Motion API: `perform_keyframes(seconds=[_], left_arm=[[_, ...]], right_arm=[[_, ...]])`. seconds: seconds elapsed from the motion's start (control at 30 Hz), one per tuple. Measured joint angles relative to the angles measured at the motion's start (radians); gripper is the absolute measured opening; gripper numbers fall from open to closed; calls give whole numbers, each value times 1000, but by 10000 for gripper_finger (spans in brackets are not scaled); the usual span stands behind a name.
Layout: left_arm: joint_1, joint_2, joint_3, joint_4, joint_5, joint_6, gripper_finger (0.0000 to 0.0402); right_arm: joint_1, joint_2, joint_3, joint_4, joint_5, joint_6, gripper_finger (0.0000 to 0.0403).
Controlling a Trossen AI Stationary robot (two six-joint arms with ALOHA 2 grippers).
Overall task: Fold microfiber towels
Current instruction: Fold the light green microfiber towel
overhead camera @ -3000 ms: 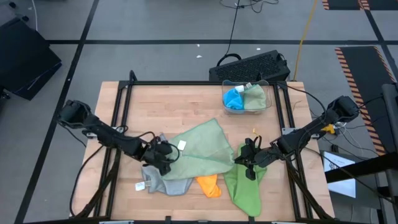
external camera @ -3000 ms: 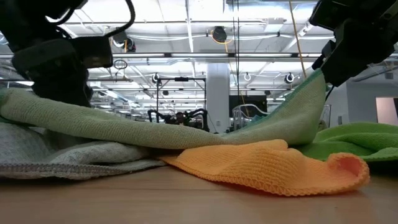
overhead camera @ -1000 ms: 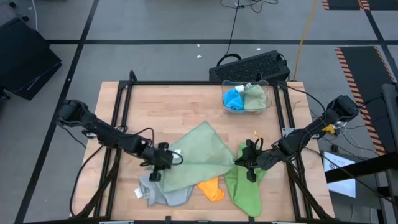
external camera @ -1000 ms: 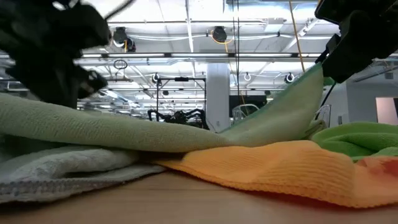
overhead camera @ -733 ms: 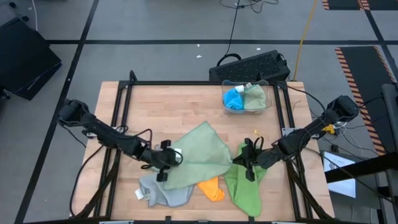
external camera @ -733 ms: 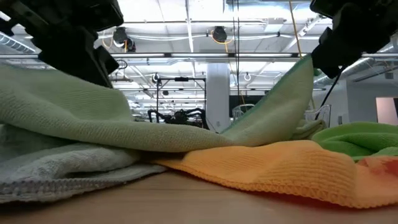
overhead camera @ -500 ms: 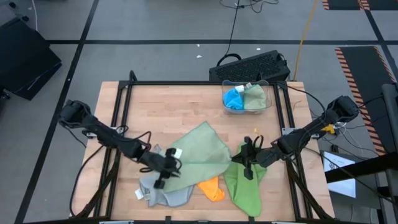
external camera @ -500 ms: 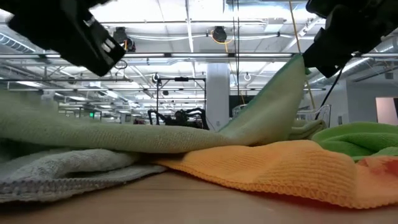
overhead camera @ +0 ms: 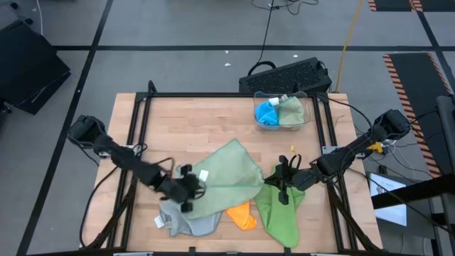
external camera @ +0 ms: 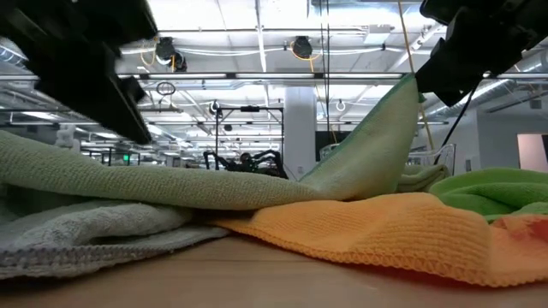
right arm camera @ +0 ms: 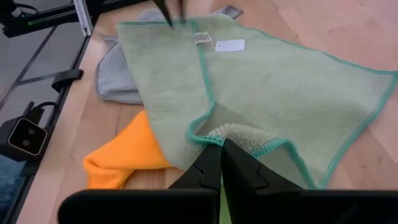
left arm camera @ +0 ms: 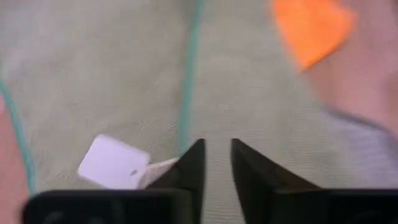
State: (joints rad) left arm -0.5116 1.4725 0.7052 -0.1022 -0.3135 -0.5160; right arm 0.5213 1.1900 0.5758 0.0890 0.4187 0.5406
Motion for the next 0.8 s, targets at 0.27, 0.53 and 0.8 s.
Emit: perform_keyframes(seconds=[0.27,0.53,0.8], left_arm=[[149,105,2,45,228,152,228],[224,180,4,71,446,250,217],[227,59,1,7,429,314,53]], right_arm=[[0,0,0,-3,-4,-3,0],[0,0,0,-4,-4,-31,0],[5,0,0,-4,32,-17,0]])
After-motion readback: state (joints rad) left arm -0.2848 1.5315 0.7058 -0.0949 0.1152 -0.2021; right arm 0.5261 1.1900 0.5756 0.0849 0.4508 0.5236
